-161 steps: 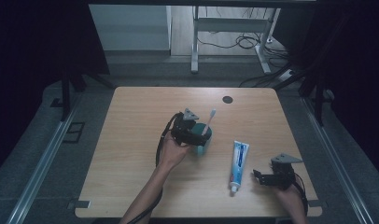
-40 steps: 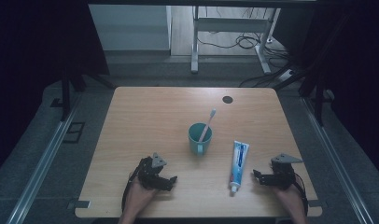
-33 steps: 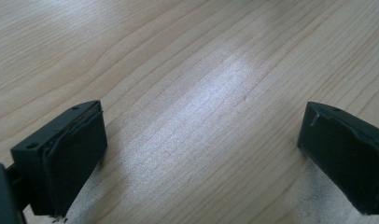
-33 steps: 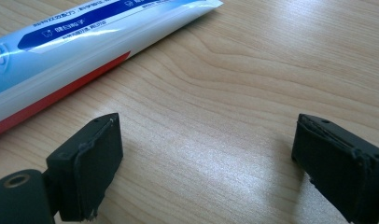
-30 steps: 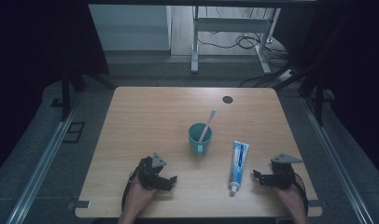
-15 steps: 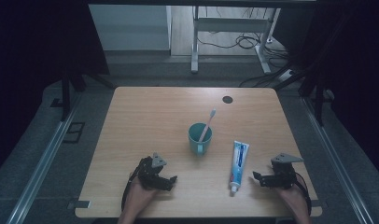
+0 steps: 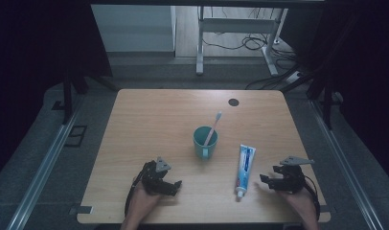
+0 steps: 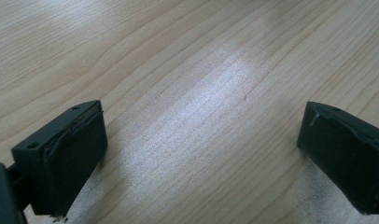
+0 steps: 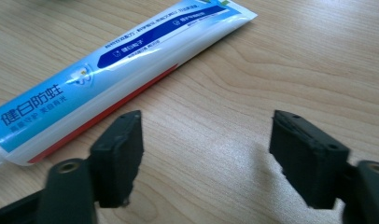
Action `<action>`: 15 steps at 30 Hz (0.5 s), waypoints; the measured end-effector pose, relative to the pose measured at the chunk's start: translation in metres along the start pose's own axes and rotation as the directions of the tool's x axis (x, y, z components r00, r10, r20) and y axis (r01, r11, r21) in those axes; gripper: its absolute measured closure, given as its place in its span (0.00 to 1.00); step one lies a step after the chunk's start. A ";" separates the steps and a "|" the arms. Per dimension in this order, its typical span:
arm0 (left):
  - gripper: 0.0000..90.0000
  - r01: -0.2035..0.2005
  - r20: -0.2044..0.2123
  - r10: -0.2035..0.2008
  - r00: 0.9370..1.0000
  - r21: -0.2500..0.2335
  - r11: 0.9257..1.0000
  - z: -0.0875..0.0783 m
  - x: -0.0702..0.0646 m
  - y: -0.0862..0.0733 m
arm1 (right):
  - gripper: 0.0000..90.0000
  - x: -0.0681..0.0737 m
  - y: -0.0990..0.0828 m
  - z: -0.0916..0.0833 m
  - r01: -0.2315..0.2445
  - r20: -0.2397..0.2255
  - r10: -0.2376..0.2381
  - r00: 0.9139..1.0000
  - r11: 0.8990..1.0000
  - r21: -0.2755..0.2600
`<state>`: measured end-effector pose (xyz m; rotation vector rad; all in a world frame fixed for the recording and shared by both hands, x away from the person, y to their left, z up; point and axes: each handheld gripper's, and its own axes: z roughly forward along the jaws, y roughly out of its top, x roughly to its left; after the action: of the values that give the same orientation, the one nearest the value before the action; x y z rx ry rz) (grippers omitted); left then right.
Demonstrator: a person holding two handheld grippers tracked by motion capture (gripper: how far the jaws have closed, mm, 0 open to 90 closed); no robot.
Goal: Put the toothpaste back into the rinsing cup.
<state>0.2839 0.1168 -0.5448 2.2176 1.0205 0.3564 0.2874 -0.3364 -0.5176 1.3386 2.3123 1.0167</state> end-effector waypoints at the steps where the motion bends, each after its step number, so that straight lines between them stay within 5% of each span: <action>1: 0.02 0.000 0.000 0.000 1.000 0.000 1.000 0.000 0.000 0.000 | 0.38 0.000 0.001 -0.001 0.006 -0.010 -0.006 1.000 1.000 -0.001; 8: 0.02 -0.001 0.000 0.001 1.000 0.000 1.000 0.000 0.000 0.000 | 0.55 0.004 0.005 -0.003 0.022 -0.045 -0.023 0.999 1.000 -0.010; 15: 0.02 0.000 0.000 0.000 1.000 0.000 1.000 0.000 0.000 0.000 | 0.83 0.010 0.010 -0.005 0.058 -0.075 -0.057 0.996 0.998 0.004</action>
<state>0.2840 0.1168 -0.5448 2.2178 1.0202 0.3568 0.2858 -0.3268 -0.5058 1.2491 2.3954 1.0591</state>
